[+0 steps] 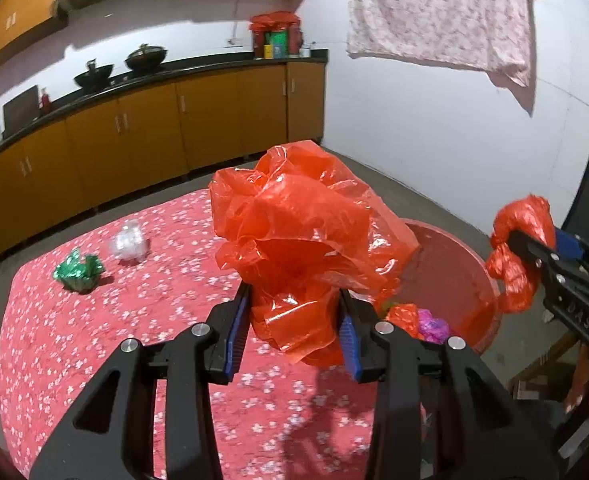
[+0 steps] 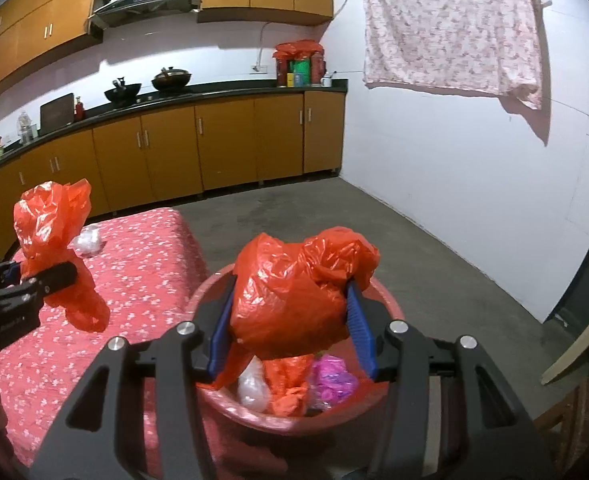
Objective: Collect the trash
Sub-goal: 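Lift both red bags and carry them over the wastebasket, then open both tools to drop the red bags into the basket, then move the left tool to the green bag and grasp it, then grasp the small clear bag with the right tool while the left tool holds the green bag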
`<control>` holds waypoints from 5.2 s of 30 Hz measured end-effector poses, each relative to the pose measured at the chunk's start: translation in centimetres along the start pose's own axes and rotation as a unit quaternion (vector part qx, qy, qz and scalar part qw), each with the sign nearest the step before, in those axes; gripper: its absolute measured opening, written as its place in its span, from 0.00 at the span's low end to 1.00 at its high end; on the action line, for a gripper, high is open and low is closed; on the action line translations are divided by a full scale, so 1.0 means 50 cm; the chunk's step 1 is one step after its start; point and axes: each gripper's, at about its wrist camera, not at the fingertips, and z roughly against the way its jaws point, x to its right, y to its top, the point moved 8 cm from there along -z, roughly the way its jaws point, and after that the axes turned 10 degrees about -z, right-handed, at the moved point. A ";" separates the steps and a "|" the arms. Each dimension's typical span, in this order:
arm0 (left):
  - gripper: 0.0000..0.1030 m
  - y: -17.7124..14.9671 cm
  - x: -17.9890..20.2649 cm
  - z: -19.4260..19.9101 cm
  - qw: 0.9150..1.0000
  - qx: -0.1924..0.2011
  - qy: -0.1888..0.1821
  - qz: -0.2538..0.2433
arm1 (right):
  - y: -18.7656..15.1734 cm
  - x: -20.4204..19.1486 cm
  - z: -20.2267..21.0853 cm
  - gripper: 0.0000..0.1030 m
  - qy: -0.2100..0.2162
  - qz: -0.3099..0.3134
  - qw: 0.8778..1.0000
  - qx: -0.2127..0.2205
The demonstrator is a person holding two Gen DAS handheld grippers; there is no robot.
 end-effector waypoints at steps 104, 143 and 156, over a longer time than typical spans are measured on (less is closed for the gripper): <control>0.71 -0.125 -0.303 -0.096 0.983 -0.048 0.127 0.126 | 0.008 -0.168 -0.150 0.72 0.073 0.008 0.997 -0.026; 0.20 -0.209 -0.665 -0.161 0.951 -0.100 0.197 0.217 | -0.078 -0.567 -0.275 0.72 0.169 0.126 0.976 -0.052; 0.20 -0.283 -0.751 -0.081 0.933 -0.096 0.256 0.232 | -0.090 -0.780 -0.404 0.72 0.206 0.113 0.967 -0.103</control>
